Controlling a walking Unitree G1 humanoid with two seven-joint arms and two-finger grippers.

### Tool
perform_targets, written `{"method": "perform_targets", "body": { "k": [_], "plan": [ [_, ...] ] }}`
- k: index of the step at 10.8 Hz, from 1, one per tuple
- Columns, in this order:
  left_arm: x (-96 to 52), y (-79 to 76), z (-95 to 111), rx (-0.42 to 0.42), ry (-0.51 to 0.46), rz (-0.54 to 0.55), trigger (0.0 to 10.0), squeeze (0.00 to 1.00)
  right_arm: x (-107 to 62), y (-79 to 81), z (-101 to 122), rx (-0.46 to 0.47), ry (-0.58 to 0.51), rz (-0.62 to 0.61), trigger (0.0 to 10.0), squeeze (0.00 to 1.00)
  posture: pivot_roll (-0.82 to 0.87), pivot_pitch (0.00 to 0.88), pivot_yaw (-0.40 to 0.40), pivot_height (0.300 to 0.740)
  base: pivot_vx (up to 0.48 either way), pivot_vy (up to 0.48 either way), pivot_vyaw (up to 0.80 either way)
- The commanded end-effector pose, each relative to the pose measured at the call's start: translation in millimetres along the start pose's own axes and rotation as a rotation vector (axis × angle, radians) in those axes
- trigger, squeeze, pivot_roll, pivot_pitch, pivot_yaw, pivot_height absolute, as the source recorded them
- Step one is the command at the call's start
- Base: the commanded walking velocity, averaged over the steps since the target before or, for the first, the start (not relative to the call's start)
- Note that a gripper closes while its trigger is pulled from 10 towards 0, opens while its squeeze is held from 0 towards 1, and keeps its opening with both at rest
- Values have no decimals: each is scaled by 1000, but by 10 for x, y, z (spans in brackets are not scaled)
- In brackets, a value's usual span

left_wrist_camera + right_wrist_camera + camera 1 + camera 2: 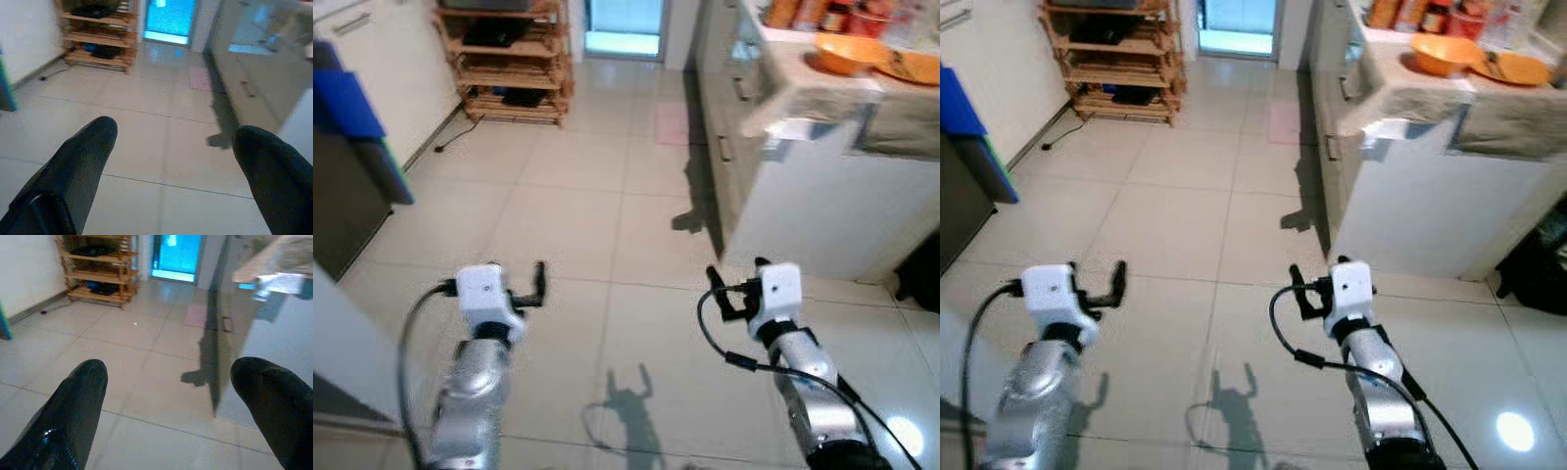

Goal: Setting the table

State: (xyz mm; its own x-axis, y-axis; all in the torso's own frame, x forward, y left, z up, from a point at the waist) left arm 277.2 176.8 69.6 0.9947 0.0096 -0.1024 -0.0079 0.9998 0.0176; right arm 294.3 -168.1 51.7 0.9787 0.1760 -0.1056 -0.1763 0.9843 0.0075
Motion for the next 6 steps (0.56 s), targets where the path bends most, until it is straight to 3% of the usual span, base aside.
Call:
{"method": "perform_targets", "body": {
  "k": [1,6],
  "plan": [
    [17,32,1,16,10,4,10000,0,15,21,53,-5,-11,0,10000,0,-33,0,5,740,0,-461,0],
    [92,1,72,33,-2,-8,10000,0,4,72,96,-16,-7,7,10000,0,-38,0,14,740,0,-454,0]
  ]
}}
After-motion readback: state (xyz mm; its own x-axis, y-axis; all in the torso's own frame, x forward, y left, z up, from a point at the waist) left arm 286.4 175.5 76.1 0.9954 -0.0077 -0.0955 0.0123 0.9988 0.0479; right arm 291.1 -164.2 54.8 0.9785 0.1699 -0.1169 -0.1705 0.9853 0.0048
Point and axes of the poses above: a point about 5 cm out from each wrist's last joint towards the gripper, its own x axis pointing out of the wrist towards the gripper, its own z axis along the axis of the wrist's last joint, y = z × x, the point moved 2 cm from there along x, pointing out of the wrist towards the gripper, and after that the axes turned 5 degrees about x, right-handed, at the moved point
